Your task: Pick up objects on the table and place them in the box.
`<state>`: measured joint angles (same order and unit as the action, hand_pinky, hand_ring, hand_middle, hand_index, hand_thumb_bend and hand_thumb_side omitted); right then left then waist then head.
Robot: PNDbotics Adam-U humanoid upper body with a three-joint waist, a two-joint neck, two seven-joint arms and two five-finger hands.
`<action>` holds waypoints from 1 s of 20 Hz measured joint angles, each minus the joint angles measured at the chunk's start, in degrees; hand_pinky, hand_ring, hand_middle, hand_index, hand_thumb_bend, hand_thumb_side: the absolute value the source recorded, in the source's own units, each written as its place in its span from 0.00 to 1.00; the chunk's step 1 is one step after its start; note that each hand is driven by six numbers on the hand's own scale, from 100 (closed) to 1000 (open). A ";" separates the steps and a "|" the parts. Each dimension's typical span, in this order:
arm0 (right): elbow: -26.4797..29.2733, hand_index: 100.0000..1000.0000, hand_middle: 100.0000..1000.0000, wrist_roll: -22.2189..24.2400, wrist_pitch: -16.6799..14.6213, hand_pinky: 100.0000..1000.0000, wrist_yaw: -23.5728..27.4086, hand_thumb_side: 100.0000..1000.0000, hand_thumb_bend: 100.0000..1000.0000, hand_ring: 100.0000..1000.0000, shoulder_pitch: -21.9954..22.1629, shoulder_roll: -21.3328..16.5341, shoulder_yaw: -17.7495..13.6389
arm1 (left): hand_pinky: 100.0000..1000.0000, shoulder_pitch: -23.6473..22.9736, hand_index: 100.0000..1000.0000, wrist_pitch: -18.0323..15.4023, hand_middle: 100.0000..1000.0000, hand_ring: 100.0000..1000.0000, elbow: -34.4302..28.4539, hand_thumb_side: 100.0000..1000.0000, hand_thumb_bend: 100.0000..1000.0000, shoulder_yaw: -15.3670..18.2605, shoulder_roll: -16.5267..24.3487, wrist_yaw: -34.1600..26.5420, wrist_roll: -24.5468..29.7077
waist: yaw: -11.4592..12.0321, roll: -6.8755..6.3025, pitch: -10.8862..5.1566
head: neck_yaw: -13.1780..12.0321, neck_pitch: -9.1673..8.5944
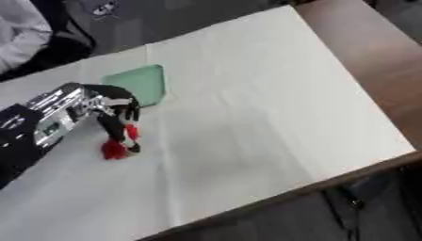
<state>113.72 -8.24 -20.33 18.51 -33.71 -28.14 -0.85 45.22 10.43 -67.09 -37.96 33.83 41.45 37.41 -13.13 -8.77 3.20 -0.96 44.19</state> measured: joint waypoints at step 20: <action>0.00 0.62 0.20 -0.02 -0.03 0.09 -0.02 0.51 0.00 1.00 0.00 -0.02 -0.01 | 0.00 -2.32 0.34 -2.31 0.12 0.00 4.11 0.62 0.00 1.23 1.44 4.70 -0.04 | 0.14 -0.01 0.00 | 0.00 0.00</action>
<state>113.72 -8.26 -20.36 18.48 -33.71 -28.15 -0.86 42.90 8.12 -62.98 -36.73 35.27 46.15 37.37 -13.00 -8.78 3.20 -0.96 44.19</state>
